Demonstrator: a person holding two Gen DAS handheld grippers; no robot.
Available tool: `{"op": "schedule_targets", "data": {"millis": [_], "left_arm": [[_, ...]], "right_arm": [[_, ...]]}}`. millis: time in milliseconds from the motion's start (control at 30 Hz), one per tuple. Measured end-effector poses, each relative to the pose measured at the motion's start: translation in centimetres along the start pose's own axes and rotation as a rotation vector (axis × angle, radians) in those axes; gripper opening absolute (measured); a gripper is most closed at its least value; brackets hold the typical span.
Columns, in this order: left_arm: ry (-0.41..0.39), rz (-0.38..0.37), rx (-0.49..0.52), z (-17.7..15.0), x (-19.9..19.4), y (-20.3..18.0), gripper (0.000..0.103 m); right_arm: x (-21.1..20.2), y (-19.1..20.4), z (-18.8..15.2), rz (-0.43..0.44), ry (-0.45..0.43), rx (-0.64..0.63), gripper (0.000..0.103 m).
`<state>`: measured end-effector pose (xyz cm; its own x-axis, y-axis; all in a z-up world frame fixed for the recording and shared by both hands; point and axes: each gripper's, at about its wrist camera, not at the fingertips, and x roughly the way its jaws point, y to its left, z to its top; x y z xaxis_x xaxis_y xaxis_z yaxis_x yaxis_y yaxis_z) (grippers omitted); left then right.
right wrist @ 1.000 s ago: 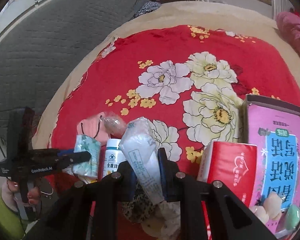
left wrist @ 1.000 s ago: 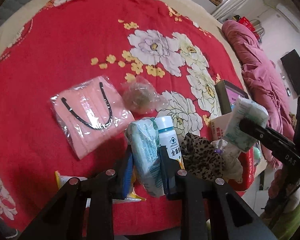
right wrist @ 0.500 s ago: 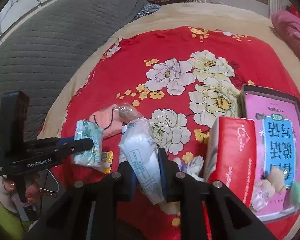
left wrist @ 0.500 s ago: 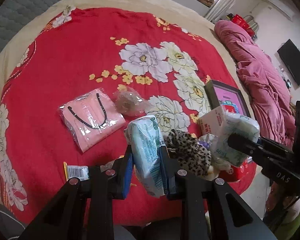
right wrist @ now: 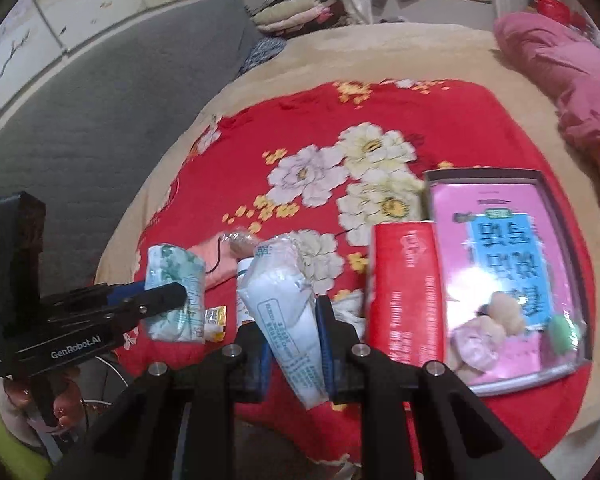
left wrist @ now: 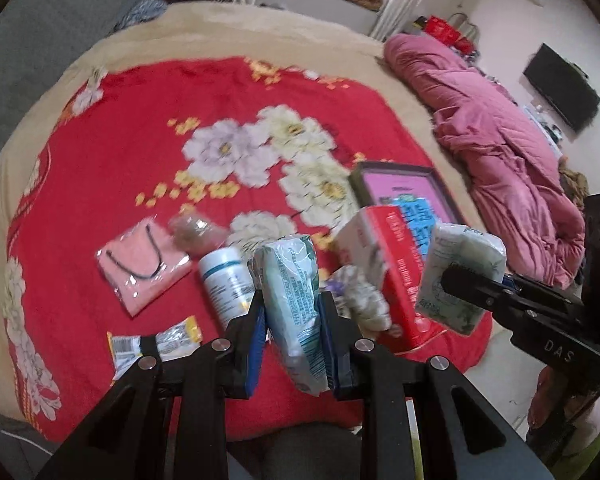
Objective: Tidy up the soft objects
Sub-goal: 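Carry the wet-wipe pack with the left tool while the right carries the white packet toward the pink tray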
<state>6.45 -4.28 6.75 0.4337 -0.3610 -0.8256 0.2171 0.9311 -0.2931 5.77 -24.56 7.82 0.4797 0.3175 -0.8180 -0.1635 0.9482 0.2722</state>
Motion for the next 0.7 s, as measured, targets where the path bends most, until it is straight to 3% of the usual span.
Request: {"op": "schedule_targets", "data": {"millis": [167, 700], "left_arm": [[-0.013, -0.009, 0.010, 0.2, -1.1, -2.3, 0.025], [-0.059, -0.039, 0.081, 1.5, -3.0, -9.0, 0.025]], "right_arm": [[-3.0, -1.9, 0.3, -0.042, -0.024, 0.029, 0.020], [-10.0, -4.8, 1.3, -0.063, -0.148, 0.049, 0.020]]}}
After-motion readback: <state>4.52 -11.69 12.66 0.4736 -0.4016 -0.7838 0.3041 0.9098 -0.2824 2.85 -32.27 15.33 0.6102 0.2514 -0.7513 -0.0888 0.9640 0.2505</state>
